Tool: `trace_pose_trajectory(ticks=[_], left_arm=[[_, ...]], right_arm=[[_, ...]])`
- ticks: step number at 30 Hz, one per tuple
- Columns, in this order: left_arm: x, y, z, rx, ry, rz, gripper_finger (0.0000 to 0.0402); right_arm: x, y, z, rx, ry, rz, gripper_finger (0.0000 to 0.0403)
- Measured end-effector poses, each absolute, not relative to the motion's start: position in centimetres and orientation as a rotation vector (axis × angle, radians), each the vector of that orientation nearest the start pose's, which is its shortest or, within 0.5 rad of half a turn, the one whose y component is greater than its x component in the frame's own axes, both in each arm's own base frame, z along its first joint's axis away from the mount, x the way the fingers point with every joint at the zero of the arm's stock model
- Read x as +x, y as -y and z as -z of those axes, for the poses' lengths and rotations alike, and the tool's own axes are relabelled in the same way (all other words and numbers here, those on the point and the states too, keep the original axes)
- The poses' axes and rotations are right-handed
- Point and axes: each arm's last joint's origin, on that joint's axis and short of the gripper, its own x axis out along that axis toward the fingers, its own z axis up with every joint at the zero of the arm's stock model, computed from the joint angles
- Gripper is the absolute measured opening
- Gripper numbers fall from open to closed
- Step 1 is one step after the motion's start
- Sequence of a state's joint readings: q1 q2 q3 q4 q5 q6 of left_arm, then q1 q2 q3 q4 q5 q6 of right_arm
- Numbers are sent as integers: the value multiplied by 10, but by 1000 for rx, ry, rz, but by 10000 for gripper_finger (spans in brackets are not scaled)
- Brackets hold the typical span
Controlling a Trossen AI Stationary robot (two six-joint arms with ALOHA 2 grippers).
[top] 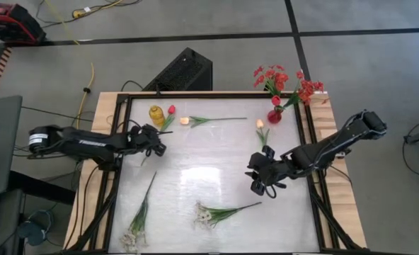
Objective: Sort flowers into vase by color
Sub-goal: Put the red flower into the red vase
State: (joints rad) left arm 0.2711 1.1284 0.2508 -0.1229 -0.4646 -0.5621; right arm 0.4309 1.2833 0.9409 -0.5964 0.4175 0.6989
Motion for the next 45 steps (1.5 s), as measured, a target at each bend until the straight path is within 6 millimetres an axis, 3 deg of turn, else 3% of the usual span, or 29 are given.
trace_pose_trajectory(ticks=[5,12,18,22,28,37,45], left_arm=[[153,-55,-109,-415,-816,-913,130],[155,-54,-110,-437,-816,-866,10],[165,-46,-123,-427,-686,-725,2],[171,-42,-139,-383,-539,-677,1],[170,-36,-163,-304,-343,-738,0],[183,2,-205,-163,-8,-107,0],[186,35,-207,-98,97,200,0]], right_arm=[[234,-101,-258,270,-758,266,147],[233,-116,-263,261,-666,247,147],[236,-133,-255,216,-623,255,147],[252,-143,-238,178,-612,263,147],[283,-150,-211,114,-583,226,147],[338,-138,-190,35,-347,150,147],[359,-112,-202,72,-144,142,147]])
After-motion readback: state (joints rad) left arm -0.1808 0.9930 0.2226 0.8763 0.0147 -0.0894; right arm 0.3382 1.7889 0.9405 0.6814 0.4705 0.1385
